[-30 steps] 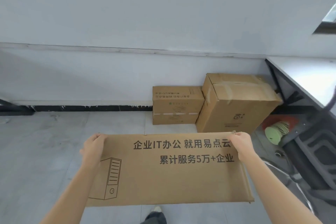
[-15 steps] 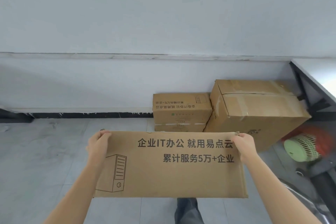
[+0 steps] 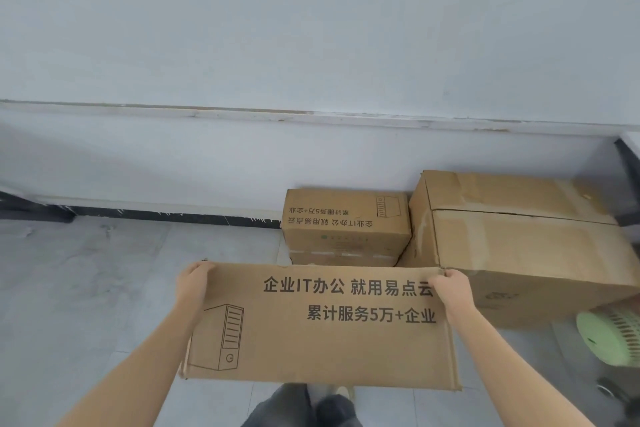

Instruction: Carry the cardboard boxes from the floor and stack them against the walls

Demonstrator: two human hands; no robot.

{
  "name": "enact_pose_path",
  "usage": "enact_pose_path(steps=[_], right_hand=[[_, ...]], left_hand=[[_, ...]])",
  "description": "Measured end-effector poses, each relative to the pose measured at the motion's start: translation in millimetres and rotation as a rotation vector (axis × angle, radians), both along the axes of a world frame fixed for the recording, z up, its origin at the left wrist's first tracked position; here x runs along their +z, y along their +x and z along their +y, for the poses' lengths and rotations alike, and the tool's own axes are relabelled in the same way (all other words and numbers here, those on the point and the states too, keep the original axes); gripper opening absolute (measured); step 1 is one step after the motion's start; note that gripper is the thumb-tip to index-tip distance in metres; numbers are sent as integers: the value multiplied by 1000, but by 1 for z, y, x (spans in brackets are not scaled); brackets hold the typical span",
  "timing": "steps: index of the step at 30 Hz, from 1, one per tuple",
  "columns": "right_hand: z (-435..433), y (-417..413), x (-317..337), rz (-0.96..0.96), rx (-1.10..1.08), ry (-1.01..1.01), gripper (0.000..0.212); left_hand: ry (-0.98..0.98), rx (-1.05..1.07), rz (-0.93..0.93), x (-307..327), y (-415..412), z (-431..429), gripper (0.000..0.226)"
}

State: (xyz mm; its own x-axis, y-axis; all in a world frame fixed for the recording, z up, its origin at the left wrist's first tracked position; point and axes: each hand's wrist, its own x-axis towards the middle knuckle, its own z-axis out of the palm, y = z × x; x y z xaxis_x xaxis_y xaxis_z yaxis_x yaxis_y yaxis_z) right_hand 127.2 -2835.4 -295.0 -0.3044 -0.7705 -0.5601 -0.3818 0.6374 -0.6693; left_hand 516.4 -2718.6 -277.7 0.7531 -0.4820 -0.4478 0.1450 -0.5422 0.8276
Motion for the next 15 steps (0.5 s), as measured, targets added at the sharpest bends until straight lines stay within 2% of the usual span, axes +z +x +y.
enact_pose_path(steps=[5, 8, 12, 15], right_hand=[[-34, -6, -23, 9, 19, 87, 44], [-46, 7, -10, -5, 24, 124, 32], [-72, 23, -17, 0, 30, 166, 30], [-98, 36, -34, 10, 40, 203, 12]], left_hand=[[34, 40, 70, -23, 3, -33, 8], [64, 95, 129, -35, 16, -49, 17], [104, 127, 215, -49, 36, -72, 22], [125, 149, 229, -59, 46, -96, 20]])
